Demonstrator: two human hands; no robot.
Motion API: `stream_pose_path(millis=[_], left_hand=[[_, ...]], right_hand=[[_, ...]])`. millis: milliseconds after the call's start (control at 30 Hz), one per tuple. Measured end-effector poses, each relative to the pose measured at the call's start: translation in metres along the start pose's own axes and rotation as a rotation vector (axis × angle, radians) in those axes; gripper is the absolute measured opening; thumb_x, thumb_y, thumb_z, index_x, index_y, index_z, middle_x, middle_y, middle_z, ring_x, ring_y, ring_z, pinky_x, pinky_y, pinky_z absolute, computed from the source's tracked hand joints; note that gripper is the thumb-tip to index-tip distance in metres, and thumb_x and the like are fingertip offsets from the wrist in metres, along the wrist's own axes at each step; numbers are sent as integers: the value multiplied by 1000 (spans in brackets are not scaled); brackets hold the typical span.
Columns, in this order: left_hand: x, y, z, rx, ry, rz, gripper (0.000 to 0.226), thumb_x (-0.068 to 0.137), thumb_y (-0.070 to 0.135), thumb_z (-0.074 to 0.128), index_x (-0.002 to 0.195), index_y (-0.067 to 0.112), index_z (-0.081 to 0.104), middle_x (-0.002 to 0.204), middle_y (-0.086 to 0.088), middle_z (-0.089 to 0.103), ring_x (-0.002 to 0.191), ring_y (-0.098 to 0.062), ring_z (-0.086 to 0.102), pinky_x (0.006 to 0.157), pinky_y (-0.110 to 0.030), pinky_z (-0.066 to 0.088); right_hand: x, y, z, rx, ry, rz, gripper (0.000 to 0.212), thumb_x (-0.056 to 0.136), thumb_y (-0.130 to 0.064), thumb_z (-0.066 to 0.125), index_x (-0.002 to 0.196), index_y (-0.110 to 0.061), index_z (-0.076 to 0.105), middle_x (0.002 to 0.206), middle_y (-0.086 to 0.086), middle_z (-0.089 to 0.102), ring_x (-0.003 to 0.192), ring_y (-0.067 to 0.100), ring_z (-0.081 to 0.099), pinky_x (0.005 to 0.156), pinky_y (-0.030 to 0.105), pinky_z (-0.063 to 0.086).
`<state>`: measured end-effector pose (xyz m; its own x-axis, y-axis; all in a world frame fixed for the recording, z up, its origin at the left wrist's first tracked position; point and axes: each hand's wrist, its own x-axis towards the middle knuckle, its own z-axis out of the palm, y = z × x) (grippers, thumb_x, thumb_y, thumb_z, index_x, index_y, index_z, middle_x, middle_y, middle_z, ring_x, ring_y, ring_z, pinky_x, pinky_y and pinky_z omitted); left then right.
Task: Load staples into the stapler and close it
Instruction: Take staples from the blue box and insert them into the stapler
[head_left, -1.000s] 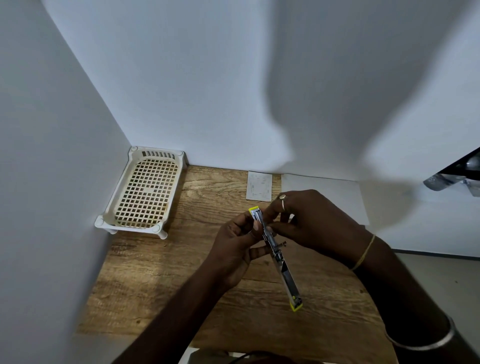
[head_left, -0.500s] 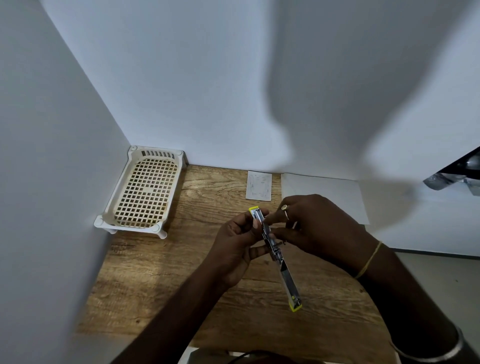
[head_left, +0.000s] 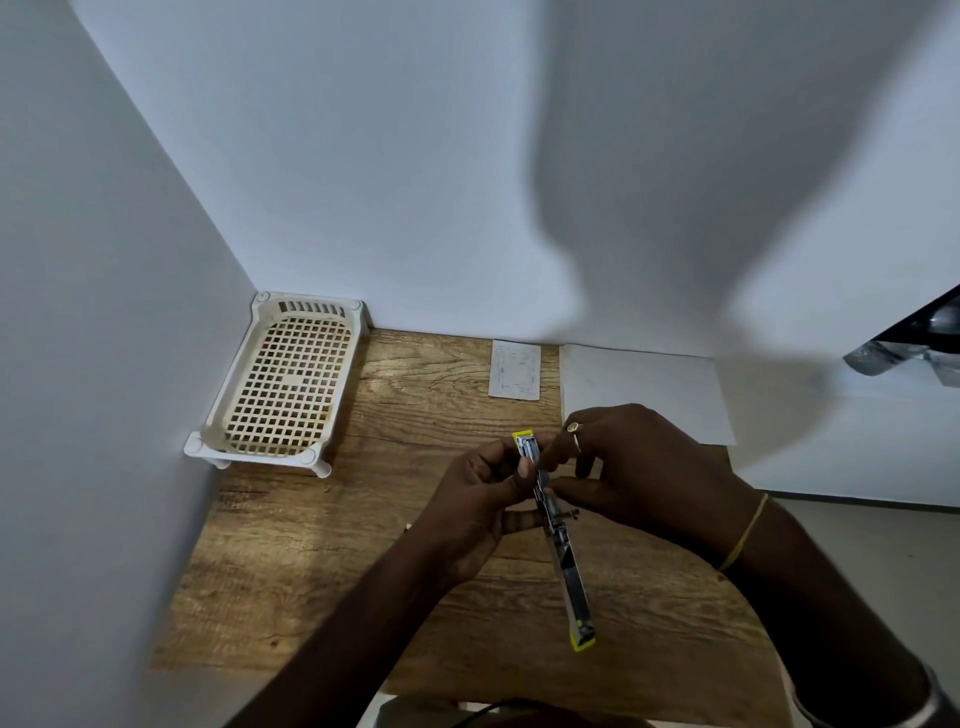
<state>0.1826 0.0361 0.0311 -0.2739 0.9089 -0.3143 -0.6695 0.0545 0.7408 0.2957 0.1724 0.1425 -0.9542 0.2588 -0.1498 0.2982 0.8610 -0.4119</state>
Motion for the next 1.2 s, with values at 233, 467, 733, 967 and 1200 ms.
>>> stream_pose_path(millis=[233, 467, 733, 967, 1200], left_hand=[[1, -1, 1, -7, -19, -3, 28, 94, 15, 64, 120, 13, 71, 107, -4, 75, 92, -17, 73, 76, -38, 62], [-1, -8, 2, -26, -39, -22, 27, 95, 18, 65, 120, 15, 73, 104, -2, 76, 92, -14, 73, 76, -38, 61], [-2, -12, 1, -39, -24, -53, 35, 93, 17, 63, 127, 7, 66, 108, -5, 74, 92, -15, 72, 75, -36, 62], [-4, -21, 2, -55, -6, -96, 28, 97, 14, 59, 122, 3, 66, 100, -6, 74, 89, -17, 73, 77, -38, 62], [-10, -42, 3, -55, 49, -170, 36, 94, 16, 64, 127, 2, 64, 113, -13, 74, 98, -22, 74, 78, -38, 62]], right_hand=[[-3, 1, 3, 27, 4, -3, 17, 83, -30, 77, 99, -36, 75, 90, -14, 68, 73, 2, 64, 69, 33, 58], [-4, 5, 7, 65, -7, 16, 18, 84, -30, 77, 99, -40, 77, 91, -11, 71, 75, 3, 65, 70, 33, 58], [-8, 6, 18, 88, 20, 80, 11, 84, -28, 76, 92, -35, 74, 91, -13, 71, 74, 0, 65, 69, 27, 58], [-12, 13, 22, 174, -94, 155, 27, 78, -31, 80, 98, -36, 62, 92, -17, 66, 72, -1, 67, 63, 22, 57], [-10, 19, 35, 313, -253, 244, 46, 79, -27, 81, 111, -32, 47, 80, -5, 70, 63, 14, 71, 58, 40, 60]])
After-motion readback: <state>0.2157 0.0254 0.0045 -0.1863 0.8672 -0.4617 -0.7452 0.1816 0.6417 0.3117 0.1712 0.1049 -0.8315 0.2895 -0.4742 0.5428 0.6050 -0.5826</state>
